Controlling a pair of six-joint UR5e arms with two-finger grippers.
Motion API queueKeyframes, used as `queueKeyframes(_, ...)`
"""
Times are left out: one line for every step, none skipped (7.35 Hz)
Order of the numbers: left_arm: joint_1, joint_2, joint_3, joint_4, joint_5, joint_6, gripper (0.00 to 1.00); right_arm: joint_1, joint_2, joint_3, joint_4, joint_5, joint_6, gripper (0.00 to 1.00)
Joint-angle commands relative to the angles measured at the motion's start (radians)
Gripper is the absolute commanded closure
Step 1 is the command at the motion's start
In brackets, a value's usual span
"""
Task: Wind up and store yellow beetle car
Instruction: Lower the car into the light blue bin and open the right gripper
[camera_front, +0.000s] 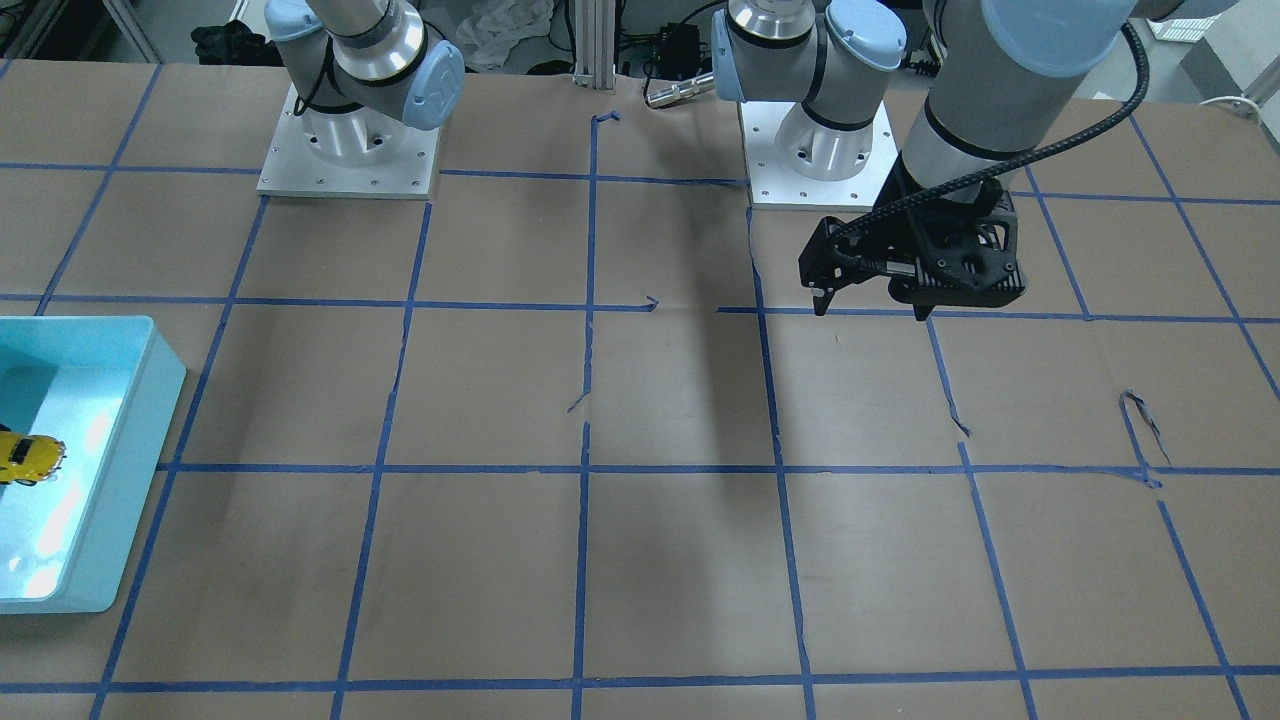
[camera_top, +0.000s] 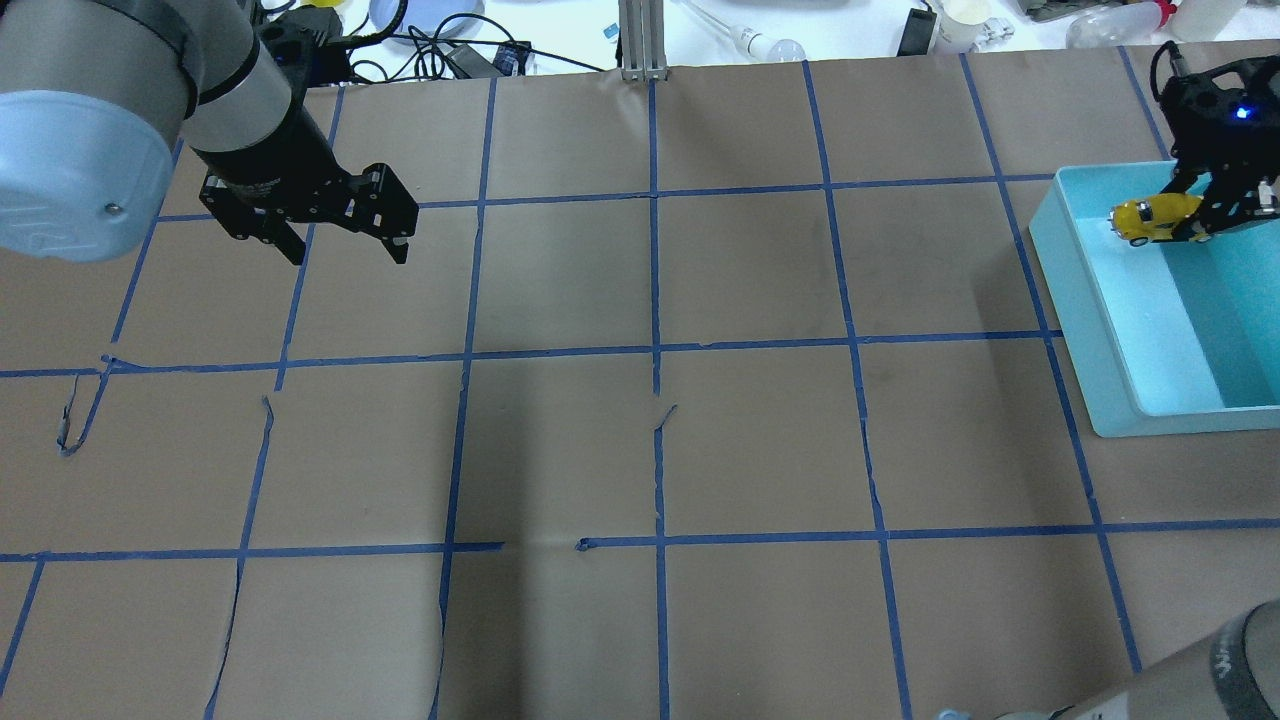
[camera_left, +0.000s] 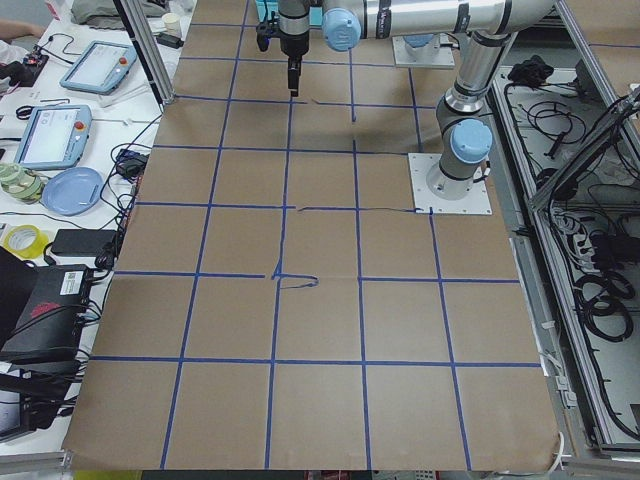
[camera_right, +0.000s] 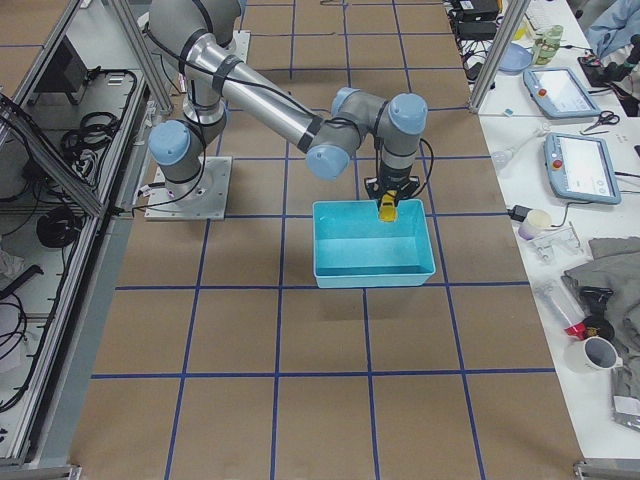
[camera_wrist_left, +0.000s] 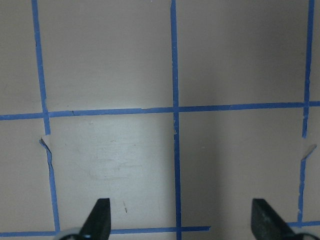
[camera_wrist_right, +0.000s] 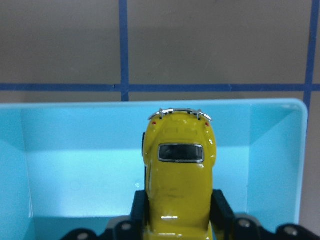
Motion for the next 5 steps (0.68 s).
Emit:
queueKeyframes(0.000,0.004,-0.015,0.001,0.001,0.000,0.00,-0.071,0.081,0.034,-0.100,0.001,-0.127,1.00)
queueKeyframes(0.000,0.006,-0.015,0.001,0.001,0.000,0.00,-0.076,0.115,0.036,-0.110,-0.013,-0.144,1.00)
queueKeyframes(0.000,0.007,-0.015,0.001,0.001,0.002,0.00,-0.077,0.149,0.039,-0.123,-0.019,-0.144,1.00)
queueKeyframes(0.000,0.007,-0.016,0.001,0.001,0.002,0.00,-0.077,0.160,0.046,-0.148,-0.019,-0.144,1.00)
queueKeyframes(0.000,0.012,-0.015,0.003,0.001,0.000,0.00,-0.077,0.161,0.052,-0.157,-0.022,-0.146,1.00)
